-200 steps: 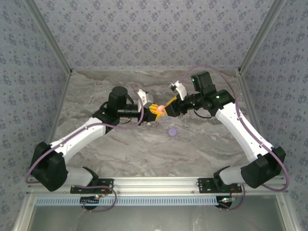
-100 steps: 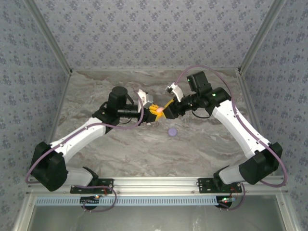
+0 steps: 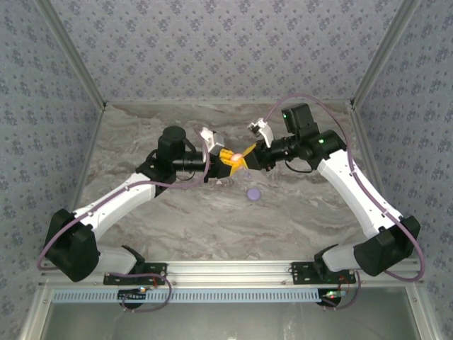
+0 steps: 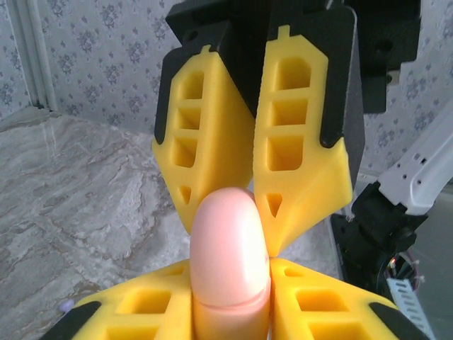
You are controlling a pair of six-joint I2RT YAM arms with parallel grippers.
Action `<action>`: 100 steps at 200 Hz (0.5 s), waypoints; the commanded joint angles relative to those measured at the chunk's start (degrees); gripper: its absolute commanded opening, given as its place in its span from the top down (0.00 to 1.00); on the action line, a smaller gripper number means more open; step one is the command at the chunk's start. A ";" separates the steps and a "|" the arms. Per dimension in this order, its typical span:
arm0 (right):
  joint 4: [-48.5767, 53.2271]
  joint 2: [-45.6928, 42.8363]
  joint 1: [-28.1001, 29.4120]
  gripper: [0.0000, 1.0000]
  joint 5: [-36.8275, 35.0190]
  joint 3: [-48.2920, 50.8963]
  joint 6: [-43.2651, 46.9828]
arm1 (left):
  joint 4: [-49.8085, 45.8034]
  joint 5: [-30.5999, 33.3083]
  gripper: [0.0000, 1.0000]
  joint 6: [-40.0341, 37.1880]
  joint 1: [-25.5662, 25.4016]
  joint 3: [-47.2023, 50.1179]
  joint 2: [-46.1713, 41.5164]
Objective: Insert the wireless bluetooth earbuds into the charging case
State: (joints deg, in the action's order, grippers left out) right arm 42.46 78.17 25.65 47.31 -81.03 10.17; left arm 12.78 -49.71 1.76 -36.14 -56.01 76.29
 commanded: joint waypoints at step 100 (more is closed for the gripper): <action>-7.47 -2.79 -3.50 0.83 3.93 2.20 -4.42 | 4.69 -3.83 0.63 6.05 -1.29 -2.95 1.99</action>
State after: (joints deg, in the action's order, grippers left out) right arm 38.30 76.58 23.09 50.81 -78.98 6.85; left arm 16.95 -49.98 6.94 -36.51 -56.62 77.38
